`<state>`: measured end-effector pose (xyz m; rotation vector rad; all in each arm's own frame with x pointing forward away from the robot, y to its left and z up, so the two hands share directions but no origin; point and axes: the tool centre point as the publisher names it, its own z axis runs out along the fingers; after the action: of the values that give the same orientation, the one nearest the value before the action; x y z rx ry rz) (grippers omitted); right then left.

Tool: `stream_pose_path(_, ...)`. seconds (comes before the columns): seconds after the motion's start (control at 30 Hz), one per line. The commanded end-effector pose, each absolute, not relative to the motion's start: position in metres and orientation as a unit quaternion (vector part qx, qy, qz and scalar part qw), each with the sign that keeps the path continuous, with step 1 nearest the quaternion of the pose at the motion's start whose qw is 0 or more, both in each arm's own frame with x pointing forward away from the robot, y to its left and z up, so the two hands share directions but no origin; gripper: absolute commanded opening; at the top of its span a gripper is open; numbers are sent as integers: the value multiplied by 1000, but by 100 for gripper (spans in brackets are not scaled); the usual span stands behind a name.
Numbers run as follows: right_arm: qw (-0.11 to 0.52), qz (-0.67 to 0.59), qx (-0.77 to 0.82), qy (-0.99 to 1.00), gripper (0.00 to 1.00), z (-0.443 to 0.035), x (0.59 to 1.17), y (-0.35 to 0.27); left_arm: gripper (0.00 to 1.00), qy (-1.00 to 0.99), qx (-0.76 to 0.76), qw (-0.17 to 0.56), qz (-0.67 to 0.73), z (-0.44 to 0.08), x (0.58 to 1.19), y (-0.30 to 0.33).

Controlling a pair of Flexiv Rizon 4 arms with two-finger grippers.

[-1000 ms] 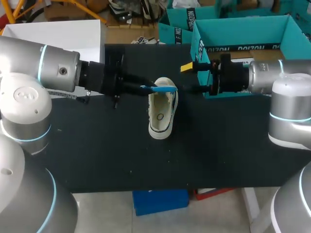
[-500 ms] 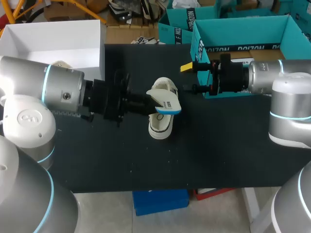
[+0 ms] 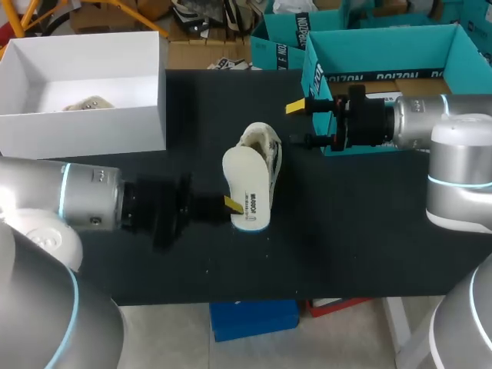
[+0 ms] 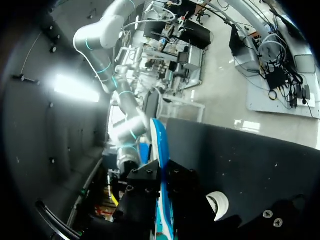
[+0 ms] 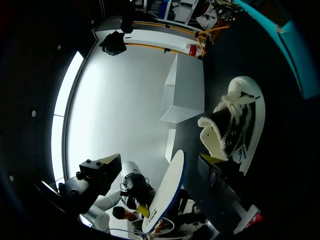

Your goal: Take the shoe out of the shoebox, open the shoe tongue, remove and reinsert the insole, then place the shoe into the shoebox

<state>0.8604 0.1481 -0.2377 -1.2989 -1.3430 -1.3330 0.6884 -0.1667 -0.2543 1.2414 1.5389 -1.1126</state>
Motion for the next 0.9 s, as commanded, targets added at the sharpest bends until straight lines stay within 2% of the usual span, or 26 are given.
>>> stream_pose_path(0.03,410,-530,-517,-533,100,-239,860,150,0,580,499,475,-433,-273,693,-167)
stream_pose_path(0.3,410,-530,-517,-533,100,-239,860,150,0,556,512,513,-407,-293,716,-164)
stream_pose_path(0.9,410,-530,-517,-533,100,-239,860,150,0,519,566,537,-349,-297,766,-184)
